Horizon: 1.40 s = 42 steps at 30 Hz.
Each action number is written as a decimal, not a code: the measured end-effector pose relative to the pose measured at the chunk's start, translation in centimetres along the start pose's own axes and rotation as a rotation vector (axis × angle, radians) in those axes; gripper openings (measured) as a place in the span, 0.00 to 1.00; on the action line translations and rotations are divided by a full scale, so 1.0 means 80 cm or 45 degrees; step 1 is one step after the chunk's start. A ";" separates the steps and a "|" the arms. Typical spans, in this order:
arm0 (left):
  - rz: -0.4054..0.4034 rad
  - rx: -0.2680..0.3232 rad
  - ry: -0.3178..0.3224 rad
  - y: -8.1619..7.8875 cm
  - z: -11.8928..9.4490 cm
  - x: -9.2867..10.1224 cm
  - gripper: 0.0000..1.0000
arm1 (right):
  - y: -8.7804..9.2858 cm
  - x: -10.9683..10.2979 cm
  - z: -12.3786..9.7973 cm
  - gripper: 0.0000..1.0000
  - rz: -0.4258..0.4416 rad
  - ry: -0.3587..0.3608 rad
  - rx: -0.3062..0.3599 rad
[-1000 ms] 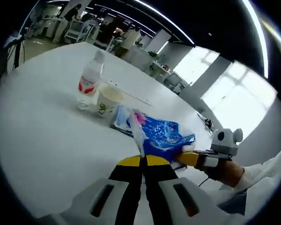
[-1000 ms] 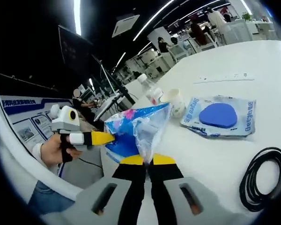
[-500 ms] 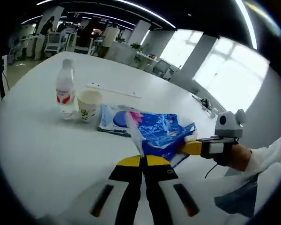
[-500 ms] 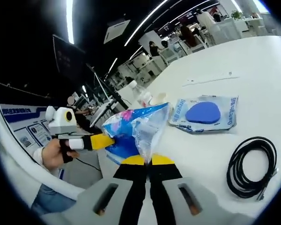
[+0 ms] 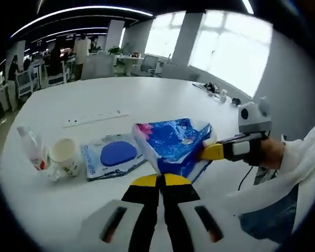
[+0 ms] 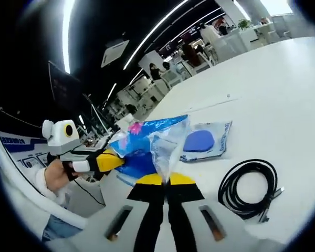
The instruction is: Arrange the tabletop items into an orderly group along one side of the table until the central work area is clear of visible clutter.
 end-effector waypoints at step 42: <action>0.082 -0.181 0.145 -0.066 0.132 0.010 0.00 | -0.070 0.119 -0.025 0.00 0.067 0.232 0.136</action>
Point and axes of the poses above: the point that each gripper's makers call its tool centre point, and the gripper's own axes: z roughly forward along the fingers, x roughly to its right, y roughly out of its underside, the point moved 3 cm from there along -z, roughly backward along the fingers, and after that the axes turned 6 degrees about -x, right-handed, at the moved point
